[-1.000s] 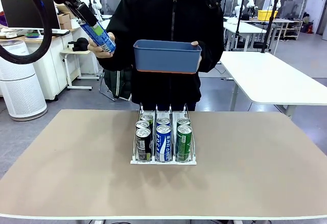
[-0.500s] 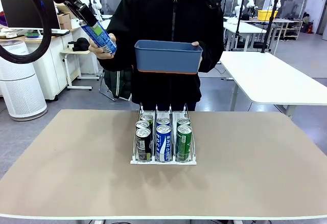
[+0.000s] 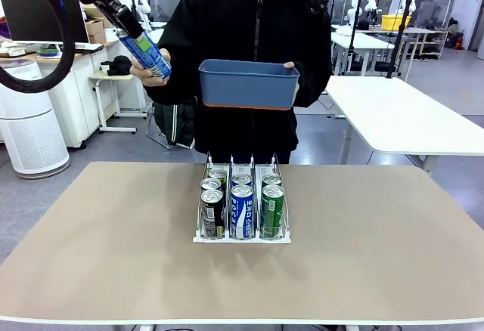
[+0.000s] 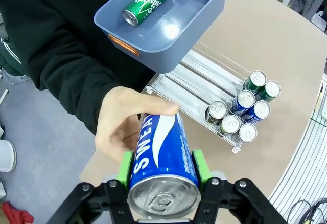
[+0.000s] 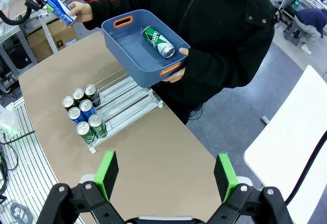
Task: Fill the beverage cans into the dispenser.
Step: Pick up the Ionic drink handed by the human, then place the picked Ionic drink in the line of the Automatic Can Dispenser with the same cans.
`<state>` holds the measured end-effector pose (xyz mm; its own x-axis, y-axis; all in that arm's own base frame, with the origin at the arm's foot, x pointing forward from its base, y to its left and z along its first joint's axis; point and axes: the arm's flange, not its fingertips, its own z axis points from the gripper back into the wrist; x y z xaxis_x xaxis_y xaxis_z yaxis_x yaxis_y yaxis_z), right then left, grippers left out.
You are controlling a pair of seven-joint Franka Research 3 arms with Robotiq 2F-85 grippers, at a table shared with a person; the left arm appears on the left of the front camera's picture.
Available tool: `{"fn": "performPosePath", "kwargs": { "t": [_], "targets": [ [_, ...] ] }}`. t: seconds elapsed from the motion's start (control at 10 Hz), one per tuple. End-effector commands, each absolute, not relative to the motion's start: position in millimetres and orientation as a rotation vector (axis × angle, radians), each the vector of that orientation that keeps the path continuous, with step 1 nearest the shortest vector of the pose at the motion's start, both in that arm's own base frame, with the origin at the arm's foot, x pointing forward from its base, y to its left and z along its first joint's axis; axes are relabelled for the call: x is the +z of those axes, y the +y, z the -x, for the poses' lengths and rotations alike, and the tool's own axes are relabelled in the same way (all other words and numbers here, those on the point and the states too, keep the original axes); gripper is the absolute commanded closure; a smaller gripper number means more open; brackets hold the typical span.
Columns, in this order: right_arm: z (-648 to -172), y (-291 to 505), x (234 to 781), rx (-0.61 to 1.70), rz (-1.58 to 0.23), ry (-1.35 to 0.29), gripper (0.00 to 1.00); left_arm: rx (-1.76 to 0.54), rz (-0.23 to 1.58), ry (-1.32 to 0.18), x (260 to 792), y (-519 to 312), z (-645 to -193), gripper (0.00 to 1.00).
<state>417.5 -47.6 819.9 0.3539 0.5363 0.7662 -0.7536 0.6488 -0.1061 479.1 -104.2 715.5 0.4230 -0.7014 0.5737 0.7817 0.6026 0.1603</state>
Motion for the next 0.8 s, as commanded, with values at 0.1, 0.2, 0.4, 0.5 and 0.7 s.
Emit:
{"fn": "performPosePath", "kwargs": {
  "t": [0.1, 0.2, 0.4, 0.5, 0.7],
  "targets": [
    [-417.7, -47.1, 818.7, 0.846, -0.284, -0.871, 0.00, -0.907, 0.097, -0.645, 714.4, -103.2, -476.3, 0.63],
    [-417.7, -47.1, 818.7, 0.846, -0.284, -0.871, 0.00, -0.908, 0.098, -0.644, 714.1, -102.6, -475.0, 0.83],
    [-417.7, -47.1, 818.7, 0.846, -0.284, -0.871, 0.00, -0.885, 0.157, -0.642, 714.4, -103.3, -477.8, 1.00],
    [-417.7, -47.1, 818.7, 0.846, -0.284, -0.871, 0.00, -0.935, 0.131, -0.646, 715.3, -104.9, -479.0, 1.00],
    [-417.7, -47.1, 818.7, 0.846, -0.284, -0.871, 0.00, -0.935, 0.131, -0.646, 715.3, -104.9, -479.0, 1.00]
  ]
}}
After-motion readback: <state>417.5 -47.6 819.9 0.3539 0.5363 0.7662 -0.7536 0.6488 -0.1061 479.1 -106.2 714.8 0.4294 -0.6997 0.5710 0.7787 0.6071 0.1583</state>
